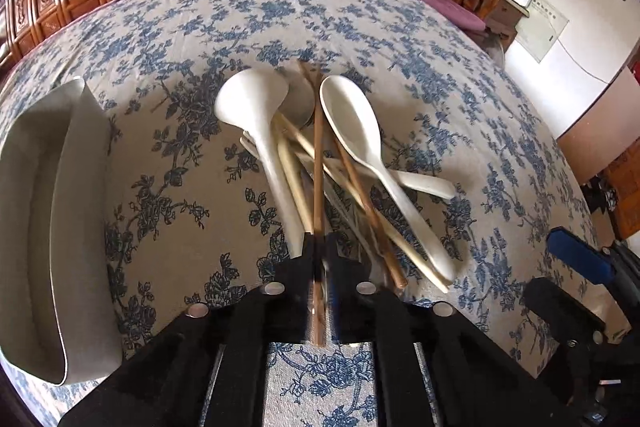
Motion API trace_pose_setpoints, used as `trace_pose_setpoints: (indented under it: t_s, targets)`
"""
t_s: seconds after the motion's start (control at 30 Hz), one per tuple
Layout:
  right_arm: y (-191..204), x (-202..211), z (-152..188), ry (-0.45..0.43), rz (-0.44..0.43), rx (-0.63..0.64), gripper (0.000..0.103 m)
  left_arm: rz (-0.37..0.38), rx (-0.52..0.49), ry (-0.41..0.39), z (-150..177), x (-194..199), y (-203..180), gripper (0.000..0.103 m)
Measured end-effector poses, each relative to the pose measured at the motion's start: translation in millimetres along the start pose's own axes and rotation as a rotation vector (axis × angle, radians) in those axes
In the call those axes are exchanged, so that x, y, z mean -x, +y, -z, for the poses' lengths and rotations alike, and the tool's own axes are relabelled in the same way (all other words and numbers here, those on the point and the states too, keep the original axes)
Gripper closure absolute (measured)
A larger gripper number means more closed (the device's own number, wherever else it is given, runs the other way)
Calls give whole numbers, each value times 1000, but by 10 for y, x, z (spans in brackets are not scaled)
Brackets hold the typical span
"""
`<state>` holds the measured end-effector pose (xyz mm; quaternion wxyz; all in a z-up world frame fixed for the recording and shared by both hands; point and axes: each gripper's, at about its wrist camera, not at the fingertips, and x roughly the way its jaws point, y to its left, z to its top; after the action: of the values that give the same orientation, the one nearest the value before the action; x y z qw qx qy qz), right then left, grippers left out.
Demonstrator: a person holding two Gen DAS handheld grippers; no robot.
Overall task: Organize utensils
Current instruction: 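Close the left tool on a wooden chopstick in the pile, then close the right tool on a white ceramic spoon handle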
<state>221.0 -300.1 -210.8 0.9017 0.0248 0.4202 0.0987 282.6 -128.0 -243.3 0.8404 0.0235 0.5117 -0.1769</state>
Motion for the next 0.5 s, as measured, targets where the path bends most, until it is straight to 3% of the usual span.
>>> trace_pose_setpoints:
  t_s: [0.47,0.5]
  targets:
    - [57,-260,-97,40,-14,35,54,19,-15,-104,176,542,71,99]
    - [51,-306,-113,49,-28,34,58,14,-12,-107,195,570,90,99]
